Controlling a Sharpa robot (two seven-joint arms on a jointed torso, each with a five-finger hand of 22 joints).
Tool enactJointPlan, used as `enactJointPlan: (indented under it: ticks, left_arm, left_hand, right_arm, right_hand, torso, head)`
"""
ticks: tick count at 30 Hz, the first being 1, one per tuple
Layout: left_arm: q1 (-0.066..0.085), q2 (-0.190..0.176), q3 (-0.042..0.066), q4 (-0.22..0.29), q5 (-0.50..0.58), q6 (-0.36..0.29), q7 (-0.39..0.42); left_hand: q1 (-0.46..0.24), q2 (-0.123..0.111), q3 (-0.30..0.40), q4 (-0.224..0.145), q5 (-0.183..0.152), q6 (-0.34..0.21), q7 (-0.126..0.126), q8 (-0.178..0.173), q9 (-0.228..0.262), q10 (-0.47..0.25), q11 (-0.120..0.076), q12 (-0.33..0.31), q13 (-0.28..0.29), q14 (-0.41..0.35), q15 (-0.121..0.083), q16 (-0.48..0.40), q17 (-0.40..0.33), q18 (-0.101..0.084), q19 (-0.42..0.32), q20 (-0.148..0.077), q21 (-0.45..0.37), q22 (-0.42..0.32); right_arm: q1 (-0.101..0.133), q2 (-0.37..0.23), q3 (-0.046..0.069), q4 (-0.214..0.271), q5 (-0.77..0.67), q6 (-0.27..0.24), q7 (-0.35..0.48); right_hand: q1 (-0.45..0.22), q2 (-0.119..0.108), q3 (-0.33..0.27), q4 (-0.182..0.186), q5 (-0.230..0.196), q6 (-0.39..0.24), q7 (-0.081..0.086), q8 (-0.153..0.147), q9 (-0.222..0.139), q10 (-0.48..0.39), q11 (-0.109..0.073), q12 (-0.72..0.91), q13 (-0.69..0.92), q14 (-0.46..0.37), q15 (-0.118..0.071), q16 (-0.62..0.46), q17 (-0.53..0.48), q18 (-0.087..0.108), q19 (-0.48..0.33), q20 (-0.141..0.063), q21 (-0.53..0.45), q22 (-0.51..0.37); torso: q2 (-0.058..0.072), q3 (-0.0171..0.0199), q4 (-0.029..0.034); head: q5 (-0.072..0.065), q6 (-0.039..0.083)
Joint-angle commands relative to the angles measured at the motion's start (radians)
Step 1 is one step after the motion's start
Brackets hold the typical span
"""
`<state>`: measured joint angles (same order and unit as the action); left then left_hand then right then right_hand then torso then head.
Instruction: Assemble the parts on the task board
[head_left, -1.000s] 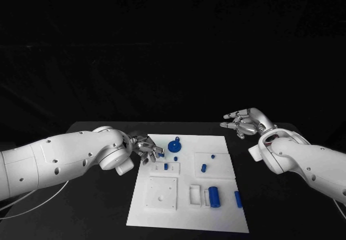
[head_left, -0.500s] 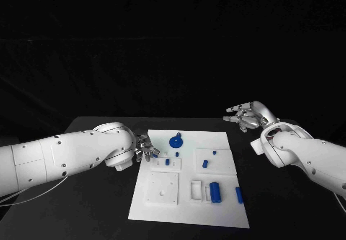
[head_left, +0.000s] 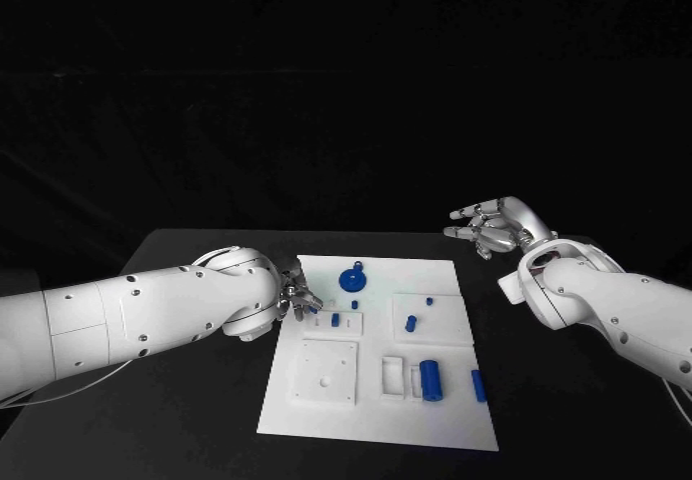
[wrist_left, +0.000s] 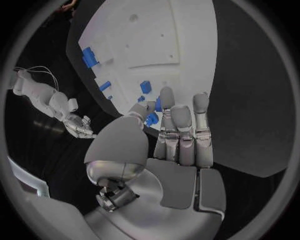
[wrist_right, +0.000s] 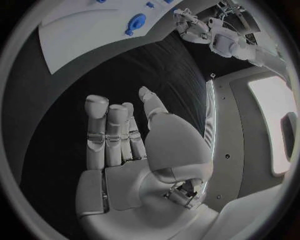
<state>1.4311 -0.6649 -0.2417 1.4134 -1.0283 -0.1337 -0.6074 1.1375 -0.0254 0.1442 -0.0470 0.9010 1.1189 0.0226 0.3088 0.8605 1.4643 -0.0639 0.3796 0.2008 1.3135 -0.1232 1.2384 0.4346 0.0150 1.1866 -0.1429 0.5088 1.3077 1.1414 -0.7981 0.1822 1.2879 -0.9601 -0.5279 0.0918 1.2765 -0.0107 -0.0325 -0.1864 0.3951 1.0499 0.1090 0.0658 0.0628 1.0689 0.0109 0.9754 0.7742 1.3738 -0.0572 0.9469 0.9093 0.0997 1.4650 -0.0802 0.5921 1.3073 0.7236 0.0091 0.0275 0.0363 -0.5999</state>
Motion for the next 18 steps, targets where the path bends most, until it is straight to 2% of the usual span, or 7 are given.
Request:
enactJointPlan:
  ticks: [1,18]
  left_arm:
    - [-0.003,0.006,0.0,0.0,-0.031,-0.012,-0.01]
    - [-0.015,0.018,0.001,-0.002,-0.052,0.017,-0.005]
  left_hand:
    - [-0.004,0.002,0.152,-0.159,0.003,0.033,-0.027,-0.006,-0.002,0.04,-0.009,0.006,0.003,0.008,-0.001,-0.005,0.003,0.014,0.008,-0.001,0.004,0.02]
    - [-0.002,0.004,0.15,-0.16,-0.008,0.034,-0.026,-0.013,-0.005,0.04,-0.008,0.007,0.005,0.009,-0.001,-0.008,0.008,0.014,0.006,-0.001,0.006,0.02]
  right_arm:
    - [0.001,0.002,0.001,0.002,-0.013,0.004,0.012]
    - [0.001,0.006,0.002,0.003,-0.014,0.007,0.011]
  right_hand:
    - [-0.01,-0.002,0.004,0.001,0.003,0.008,-0.002,-0.004,-0.001,-0.002,-0.006,0.006,-0.001,0.002,-0.006,0.006,0.0,0.008,0.029,-0.001,0.004,0.067]
    - [-0.014,-0.002,0.009,-0.003,0.002,0.009,-0.002,-0.004,-0.001,-0.001,-0.006,0.007,-0.001,0.003,-0.006,0.007,0.002,0.008,0.029,-0.001,0.008,0.068]
  torso:
    - [0.0,0.0003,0.0007]
    - [0.0,0.0013,0.001]
  head:
    - [-0.002,-0.006]
    - [-0.003,-0.02]
